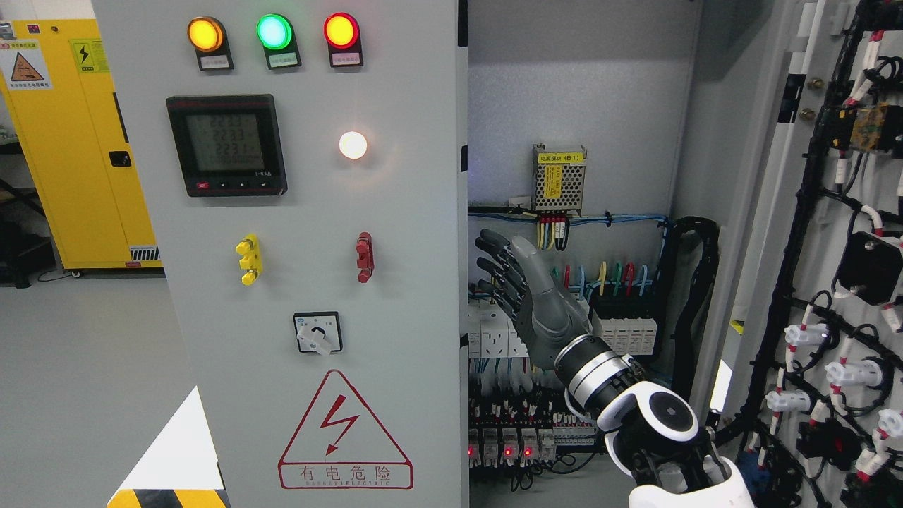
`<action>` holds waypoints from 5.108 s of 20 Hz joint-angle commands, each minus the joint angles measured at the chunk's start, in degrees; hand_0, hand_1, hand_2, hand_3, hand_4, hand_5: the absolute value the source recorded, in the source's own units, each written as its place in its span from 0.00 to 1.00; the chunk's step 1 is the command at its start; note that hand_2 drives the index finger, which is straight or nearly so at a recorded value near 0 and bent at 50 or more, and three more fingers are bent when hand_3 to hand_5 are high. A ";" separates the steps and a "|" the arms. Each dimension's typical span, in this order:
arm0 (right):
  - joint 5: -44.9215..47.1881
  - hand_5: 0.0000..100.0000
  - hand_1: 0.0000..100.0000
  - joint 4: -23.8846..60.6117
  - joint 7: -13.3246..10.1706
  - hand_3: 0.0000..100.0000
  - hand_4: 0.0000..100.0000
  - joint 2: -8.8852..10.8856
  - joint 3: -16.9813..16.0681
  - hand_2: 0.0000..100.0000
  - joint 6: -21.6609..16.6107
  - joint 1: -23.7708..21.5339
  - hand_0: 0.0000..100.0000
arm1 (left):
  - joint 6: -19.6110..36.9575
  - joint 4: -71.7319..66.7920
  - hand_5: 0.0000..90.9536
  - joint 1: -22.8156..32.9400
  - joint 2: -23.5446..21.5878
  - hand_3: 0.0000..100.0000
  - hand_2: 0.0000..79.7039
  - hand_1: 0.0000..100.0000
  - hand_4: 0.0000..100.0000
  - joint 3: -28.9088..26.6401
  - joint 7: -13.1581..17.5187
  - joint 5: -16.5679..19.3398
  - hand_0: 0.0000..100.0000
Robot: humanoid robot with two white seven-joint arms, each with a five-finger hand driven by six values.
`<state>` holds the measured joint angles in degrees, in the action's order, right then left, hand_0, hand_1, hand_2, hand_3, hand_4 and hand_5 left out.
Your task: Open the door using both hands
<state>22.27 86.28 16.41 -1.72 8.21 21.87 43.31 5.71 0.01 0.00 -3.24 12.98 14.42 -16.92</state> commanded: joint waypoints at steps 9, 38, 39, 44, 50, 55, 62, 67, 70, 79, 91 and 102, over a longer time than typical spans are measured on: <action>0.94 0.00 0.12 -3.05 9.87 0.00 0.00 -0.92 -2.67 0.00 3.36 2.57 0.20 | 0.18 -0.97 0.00 0.44 -0.01 0.00 0.00 0.00 0.00 -0.06 0.00 -0.04 0.00; 13.24 0.00 0.12 10.39 20.33 0.00 0.00 3.75 7.50 0.00 6.70 -9.90 0.20 | 0.18 -1.06 0.00 0.53 -0.01 0.00 0.00 0.00 0.00 -0.06 0.00 -0.04 0.00; 12.98 0.00 0.12 11.44 20.24 0.00 0.00 3.57 9.69 0.00 6.70 -11.04 0.20 | 0.18 -1.06 0.00 0.53 -0.01 0.00 0.00 0.00 0.00 -0.06 0.00 0.05 0.00; 10.53 0.00 0.12 13.38 19.89 0.00 0.00 1.72 17.00 0.00 6.52 -15.97 0.20 | 0.18 -1.06 0.00 0.53 -0.10 0.00 0.00 0.00 0.00 -0.06 0.00 -0.04 0.00; 9.29 0.00 0.12 13.74 19.89 0.00 0.00 1.72 24.73 0.00 5.82 -17.47 0.20 | 0.18 -1.06 0.00 0.53 -0.10 0.00 0.00 0.00 0.00 -0.06 0.00 -0.04 0.00; 5.52 0.00 0.12 13.65 19.80 0.00 0.00 -1.53 28.61 0.00 5.64 -17.38 0.20 | 0.18 -1.06 0.00 0.53 -0.10 0.00 0.00 0.00 0.00 -0.06 0.00 -0.04 0.00; 3.31 0.00 0.12 13.47 19.80 0.00 0.00 -5.40 31.60 0.00 5.73 -17.21 0.20 | 0.18 -1.06 0.00 0.53 -0.18 0.00 0.00 0.00 0.00 -0.06 0.00 -0.04 0.00; 3.22 0.00 0.12 13.21 19.80 0.00 0.00 -6.72 33.09 0.00 5.56 -16.94 0.20 | 0.18 -1.06 0.00 0.53 -0.27 0.00 0.00 0.00 0.00 -0.06 0.00 -0.04 0.00; 3.13 0.00 0.12 13.30 19.37 0.00 0.00 -6.72 34.14 0.00 5.47 -16.68 0.20 | 0.18 -1.06 0.00 0.53 -0.27 0.00 0.00 0.00 0.00 -0.06 0.00 -0.04 0.00; 3.40 0.00 0.12 12.94 11.98 0.00 0.00 -6.81 39.42 0.00 2.83 -12.81 0.20 | 0.18 -1.06 0.00 0.53 -0.01 0.00 0.00 0.00 0.00 -0.06 0.00 -0.04 0.00; 2.87 0.00 0.12 12.94 11.80 0.00 0.00 -4.27 32.87 0.00 3.62 -15.60 0.20 | 0.18 -1.06 0.00 0.53 0.08 0.00 0.00 0.00 0.00 -0.06 0.00 -0.04 0.00; 1.38 0.00 0.12 23.30 1.19 0.00 0.00 9.71 6.55 0.00 -3.12 -35.02 0.20 | 0.18 -1.06 0.00 0.53 0.08 0.00 0.00 0.00 0.00 -0.15 0.00 -0.13 0.00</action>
<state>24.87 101.85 21.43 -1.20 30.01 22.33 17.89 6.00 0.00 0.00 -3.22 12.90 14.42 -16.98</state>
